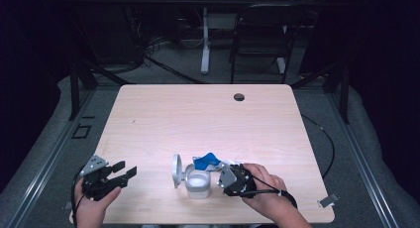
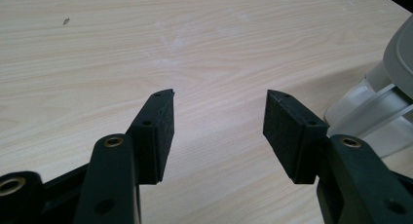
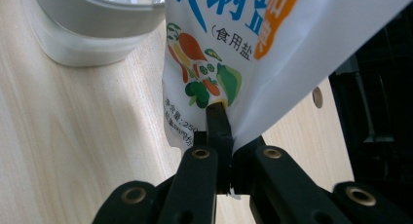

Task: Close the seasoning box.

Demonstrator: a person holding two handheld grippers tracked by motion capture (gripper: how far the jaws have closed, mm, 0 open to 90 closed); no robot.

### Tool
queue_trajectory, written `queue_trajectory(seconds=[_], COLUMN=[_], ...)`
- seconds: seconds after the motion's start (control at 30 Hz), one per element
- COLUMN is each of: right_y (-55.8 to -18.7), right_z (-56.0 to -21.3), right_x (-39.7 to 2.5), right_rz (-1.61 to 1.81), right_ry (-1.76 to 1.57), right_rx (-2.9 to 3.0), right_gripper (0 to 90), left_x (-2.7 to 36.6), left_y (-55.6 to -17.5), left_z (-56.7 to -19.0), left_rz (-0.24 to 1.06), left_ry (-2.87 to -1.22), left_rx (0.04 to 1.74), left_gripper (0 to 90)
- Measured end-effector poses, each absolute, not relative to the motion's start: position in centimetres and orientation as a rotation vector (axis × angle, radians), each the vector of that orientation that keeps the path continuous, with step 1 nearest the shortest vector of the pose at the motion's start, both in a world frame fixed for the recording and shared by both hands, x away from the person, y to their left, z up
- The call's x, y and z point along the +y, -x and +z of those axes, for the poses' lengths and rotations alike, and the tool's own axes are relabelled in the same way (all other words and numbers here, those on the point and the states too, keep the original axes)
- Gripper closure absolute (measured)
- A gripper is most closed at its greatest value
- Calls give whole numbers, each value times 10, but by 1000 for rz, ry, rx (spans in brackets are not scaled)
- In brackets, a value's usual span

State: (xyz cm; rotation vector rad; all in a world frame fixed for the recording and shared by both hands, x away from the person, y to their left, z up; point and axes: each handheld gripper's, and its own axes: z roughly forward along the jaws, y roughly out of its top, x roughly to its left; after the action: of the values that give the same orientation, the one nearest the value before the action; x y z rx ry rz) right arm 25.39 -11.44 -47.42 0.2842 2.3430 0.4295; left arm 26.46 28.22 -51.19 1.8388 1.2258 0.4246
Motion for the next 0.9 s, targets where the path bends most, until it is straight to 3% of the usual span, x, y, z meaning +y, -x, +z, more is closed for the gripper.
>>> queue_trajectory(seconds=[0.9], right_y=[-261], right_z=[-486], right_x=[-128], right_rz=[679], right_ry=[-518], right_rx=[2344], right_gripper=[900], left_x=[284], left_y=[-266], left_z=[-515], left_rz=[423], left_ry=[-1841], left_rx=[1236], left_gripper=[456])
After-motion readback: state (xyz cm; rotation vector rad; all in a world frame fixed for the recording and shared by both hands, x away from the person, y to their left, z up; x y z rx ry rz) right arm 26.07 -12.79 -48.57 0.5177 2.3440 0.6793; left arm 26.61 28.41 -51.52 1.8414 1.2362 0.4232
